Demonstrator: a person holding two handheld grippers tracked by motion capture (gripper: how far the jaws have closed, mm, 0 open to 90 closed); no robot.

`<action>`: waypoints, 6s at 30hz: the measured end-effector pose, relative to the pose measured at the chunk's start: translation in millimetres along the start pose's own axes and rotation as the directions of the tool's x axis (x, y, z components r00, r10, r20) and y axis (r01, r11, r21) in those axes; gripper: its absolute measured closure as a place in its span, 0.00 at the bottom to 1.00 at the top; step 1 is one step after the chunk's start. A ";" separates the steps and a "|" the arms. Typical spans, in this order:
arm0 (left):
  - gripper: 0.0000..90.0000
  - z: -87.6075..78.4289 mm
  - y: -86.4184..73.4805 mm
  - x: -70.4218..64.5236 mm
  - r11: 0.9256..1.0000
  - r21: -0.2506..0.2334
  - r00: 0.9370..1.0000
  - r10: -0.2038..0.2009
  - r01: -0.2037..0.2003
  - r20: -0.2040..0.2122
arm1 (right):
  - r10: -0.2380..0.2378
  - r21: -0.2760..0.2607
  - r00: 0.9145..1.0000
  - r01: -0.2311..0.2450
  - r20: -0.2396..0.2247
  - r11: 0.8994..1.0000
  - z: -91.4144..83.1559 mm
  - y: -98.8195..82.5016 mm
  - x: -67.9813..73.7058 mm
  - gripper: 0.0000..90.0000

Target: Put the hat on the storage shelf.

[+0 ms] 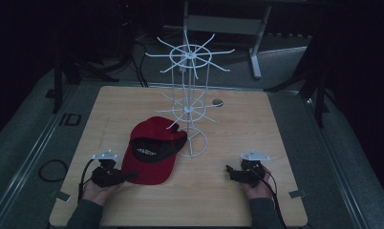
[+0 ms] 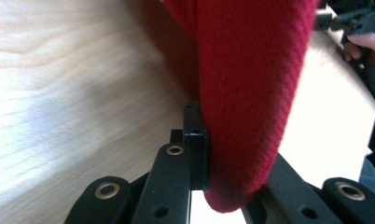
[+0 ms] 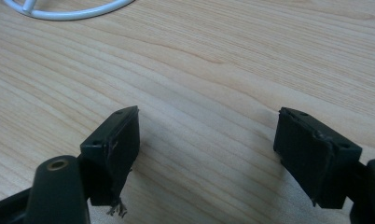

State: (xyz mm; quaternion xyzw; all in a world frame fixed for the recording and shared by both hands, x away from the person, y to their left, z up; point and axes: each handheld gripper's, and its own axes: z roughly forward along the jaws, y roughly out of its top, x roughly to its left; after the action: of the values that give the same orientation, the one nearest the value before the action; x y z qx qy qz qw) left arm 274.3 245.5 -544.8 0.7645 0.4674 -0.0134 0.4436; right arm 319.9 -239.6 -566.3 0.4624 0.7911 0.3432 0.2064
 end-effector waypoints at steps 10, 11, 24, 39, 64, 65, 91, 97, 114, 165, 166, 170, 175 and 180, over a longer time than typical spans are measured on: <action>0.96 -14.0 0.2 4.8 0.996 -0.083 0.993 -0.034 0.025 -0.116 | -0.002 0.000 1.000 0.002 0.000 1.000 0.0 0.0 -0.1 0.25; 0.96 -16.2 0.1 5.4 0.995 -0.093 0.991 -0.036 0.024 -0.126 | -0.002 0.000 1.000 0.002 0.000 1.000 0.0 0.0 -0.1 0.25; 0.96 -40.8 5.7 7.3 0.977 -0.213 0.980 -0.061 0.019 -0.191 | -0.002 0.001 1.000 0.002 0.000 1.000 0.0 0.0 -0.1 0.25; 0.96 -58.3 10.3 5.1 0.957 -0.289 0.955 -0.077 -0.010 -0.287 | -0.002 0.001 1.000 0.002 0.000 1.000 0.0 0.0 -0.2 0.25; 0.95 -73.1 25.1 -3.1 0.909 -0.414 0.935 -0.113 -0.038 -0.335 | 0.000 0.000 1.000 0.000 0.000 1.000 0.0 0.0 -0.1 0.25; 0.95 -73.3 26.3 -3.5 0.909 -0.415 0.935 -0.109 -0.044 -0.338 | 0.000 0.000 1.000 0.000 0.000 1.000 0.0 0.0 -0.1 0.25; 0.95 -87.8 53.6 -21.8 0.856 -0.508 0.935 -0.099 -0.095 -0.340 | 0.000 0.000 1.000 0.000 0.000 1.000 0.1 0.1 -0.1 0.25; 0.95 -91.4 62.4 -28.6 0.843 -0.526 0.939 -0.083 -0.113 -0.334 | -0.002 -0.001 1.000 0.002 0.000 1.000 0.1 0.1 -0.2 0.25; 0.95 -94.8 75.7 -38.3 0.817 -0.562 0.945 -0.071 -0.127 -0.318 | 0.000 -0.001 1.000 0.000 0.000 1.000 0.1 0.1 -0.1 0.25; 0.95 -114.0 96.6 -70.6 0.708 -0.687 0.971 -0.004 -0.166 -0.238 | 0.001 0.000 1.000 -0.001 0.000 1.000 0.0 0.2 0.0 0.25; 0.95 -114.2 96.5 -71.1 0.706 -0.688 0.972 0.000 -0.167 -0.236 | 0.001 0.000 1.000 -0.001 0.000 1.000 0.0 0.2 0.0 0.25; 0.95 -113.3 95.8 -73.4 0.707 -0.684 0.972 0.014 -0.177 -0.236 | 0.001 0.000 1.000 -0.001 0.000 1.000 0.0 0.2 -0.1 0.25; 0.95 -111.8 94.4 -76.9 0.704 -0.686 0.973 0.028 -0.182 -0.229 | 0.000 -0.001 1.000 0.000 0.001 1.000 0.0 0.2 -0.2 0.25; 0.95 -113.2 94.0 -78.5 0.697 -0.694 0.974 0.032 -0.182 -0.222 | -0.001 0.000 1.000 0.001 0.001 1.000 0.0 0.2 -0.2 0.25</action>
State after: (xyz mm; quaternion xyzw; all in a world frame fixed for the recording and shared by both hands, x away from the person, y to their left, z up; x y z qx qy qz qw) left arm 253.8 252.6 -379.4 0.5581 0.4316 0.2676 0.6562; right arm 320.1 -239.8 -566.1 0.4620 0.7912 0.3430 0.2072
